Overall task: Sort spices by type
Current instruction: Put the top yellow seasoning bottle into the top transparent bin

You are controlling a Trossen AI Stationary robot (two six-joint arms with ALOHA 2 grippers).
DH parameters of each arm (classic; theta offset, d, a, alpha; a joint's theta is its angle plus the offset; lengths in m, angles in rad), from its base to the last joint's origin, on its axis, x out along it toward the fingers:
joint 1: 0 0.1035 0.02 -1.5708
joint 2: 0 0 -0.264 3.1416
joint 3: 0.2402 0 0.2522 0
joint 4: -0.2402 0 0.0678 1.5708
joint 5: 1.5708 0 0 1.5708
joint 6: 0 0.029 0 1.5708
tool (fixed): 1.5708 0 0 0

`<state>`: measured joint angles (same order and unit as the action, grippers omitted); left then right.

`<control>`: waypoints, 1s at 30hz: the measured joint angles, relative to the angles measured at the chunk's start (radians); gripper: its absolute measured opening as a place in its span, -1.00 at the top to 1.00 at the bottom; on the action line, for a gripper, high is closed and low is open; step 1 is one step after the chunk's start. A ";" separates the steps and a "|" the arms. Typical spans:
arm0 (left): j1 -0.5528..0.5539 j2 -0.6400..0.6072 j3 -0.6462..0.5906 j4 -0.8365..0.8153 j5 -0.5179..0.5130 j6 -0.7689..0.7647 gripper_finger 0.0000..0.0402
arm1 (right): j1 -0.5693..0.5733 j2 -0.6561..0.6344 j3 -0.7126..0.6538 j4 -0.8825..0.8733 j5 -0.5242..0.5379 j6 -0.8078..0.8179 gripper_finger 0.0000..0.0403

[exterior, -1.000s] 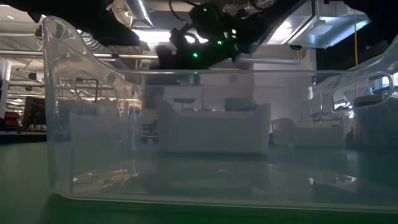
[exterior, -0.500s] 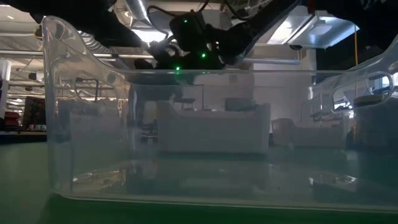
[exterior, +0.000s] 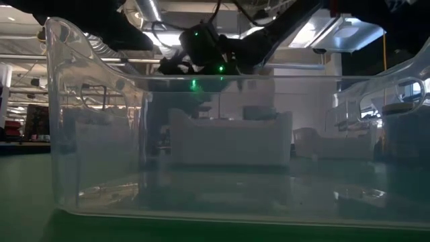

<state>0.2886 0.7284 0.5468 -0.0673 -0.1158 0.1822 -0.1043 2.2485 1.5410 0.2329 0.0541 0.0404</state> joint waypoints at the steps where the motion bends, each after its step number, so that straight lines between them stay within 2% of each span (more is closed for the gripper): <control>1: 0.000 0.000 0.000 0.000 0.000 0.000 -0.31 | 0.000 0.011 0.000 0.015 -0.003 0.004 -0.07; 15: 0.000 0.000 0.000 0.000 0.000 0.002 -0.31 | 0.000 0.017 0.001 0.036 -0.043 0.007 -0.10; 23: 0.000 0.000 0.000 -0.017 0.000 0.003 -0.31 | 0.000 0.013 0.001 0.018 -0.040 0.009 -0.47; 26: 0.000 0.000 0.000 -0.031 0.000 0.006 -0.31 | 0.000 -0.020 0.000 -0.006 -0.071 -0.023 -0.59; 30: 0.000 0.000 0.000 -0.037 0.000 0.011 -0.31 | 0.000 -0.110 0.001 -0.140 -0.073 -0.052 -0.67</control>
<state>0.2886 0.7283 0.5468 -0.1047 -0.1155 0.1932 -0.1043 2.1389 1.5421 0.0931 -0.0189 -0.0114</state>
